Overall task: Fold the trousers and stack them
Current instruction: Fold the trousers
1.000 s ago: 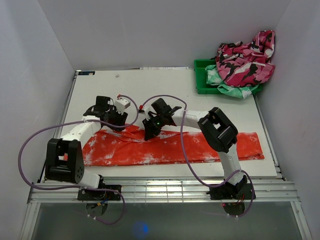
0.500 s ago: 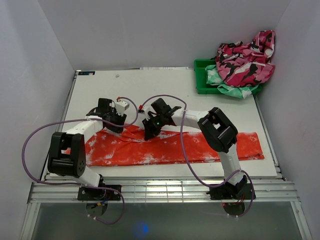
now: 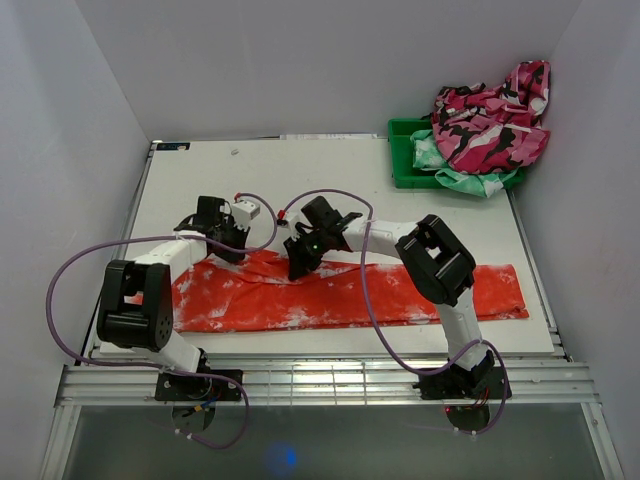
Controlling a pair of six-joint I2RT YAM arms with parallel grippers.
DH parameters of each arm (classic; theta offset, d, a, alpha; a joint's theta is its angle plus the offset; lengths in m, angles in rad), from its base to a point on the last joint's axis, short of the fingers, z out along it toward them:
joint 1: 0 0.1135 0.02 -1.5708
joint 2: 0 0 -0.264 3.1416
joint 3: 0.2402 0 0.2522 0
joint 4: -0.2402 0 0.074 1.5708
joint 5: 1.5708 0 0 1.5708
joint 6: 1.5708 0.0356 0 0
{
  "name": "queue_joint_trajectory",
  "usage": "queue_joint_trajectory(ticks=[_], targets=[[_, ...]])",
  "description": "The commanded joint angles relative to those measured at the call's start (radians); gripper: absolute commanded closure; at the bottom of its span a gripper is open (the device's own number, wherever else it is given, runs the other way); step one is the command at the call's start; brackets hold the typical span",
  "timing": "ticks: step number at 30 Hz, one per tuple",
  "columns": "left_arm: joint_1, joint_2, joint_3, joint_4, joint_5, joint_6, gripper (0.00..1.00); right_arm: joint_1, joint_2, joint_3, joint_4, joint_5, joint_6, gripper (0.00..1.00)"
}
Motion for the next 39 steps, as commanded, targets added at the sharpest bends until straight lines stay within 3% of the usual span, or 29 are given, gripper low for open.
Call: queue_joint_trajectory(ticks=[1,3,4,7,8,12,16,19,25,36,37,39], targets=[[-0.005,0.013,0.028,0.019,0.027,0.001,0.94,0.008,-0.046,0.008,-0.054,0.068,-0.035,0.78],[-0.005,0.008,0.039,0.008,0.027,0.001,1.00,-0.004,-0.104,-0.004,-0.078,0.074,-0.066,0.69],[-0.005,0.007,0.044,0.002,0.029,0.000,1.00,-0.010,-0.124,-0.011,-0.133,0.074,-0.086,0.53],[-0.005,-0.008,0.048,-0.005,0.033,0.004,1.00,-0.039,-0.228,-0.050,-0.195,0.082,-0.147,0.33],[-0.005,-0.012,0.050,-0.009,0.032,0.006,1.00,-0.048,-0.257,-0.098,-0.229,0.077,-0.173,0.33],[-0.003,-0.016,0.058,-0.013,0.024,0.009,1.00,-0.070,-0.408,-0.231,-0.330,0.079,-0.271,0.41],[-0.003,-0.005,0.084,-0.015,0.018,0.006,1.00,-0.070,-0.474,-0.345,-0.421,0.106,-0.337,0.64],[-0.002,0.007,0.108,-0.013,0.009,-0.002,1.00,-0.068,-0.483,-0.432,-0.442,0.183,-0.362,0.72],[0.026,0.067,0.174,0.034,-0.019,-0.010,1.00,-0.067,-0.439,-0.587,-0.384,0.474,-0.431,0.75],[0.101,0.251,0.272,0.166,-0.066,-0.046,0.99,-0.067,-0.368,-0.653,-0.395,0.531,-0.482,0.76],[0.104,0.267,0.282,0.178,-0.072,-0.045,0.98,-0.065,-0.367,-0.652,-0.398,0.530,-0.483,0.77],[0.112,0.277,0.288,0.217,-0.080,-0.036,0.82,-0.065,-0.365,-0.647,-0.408,0.524,-0.489,0.78]])
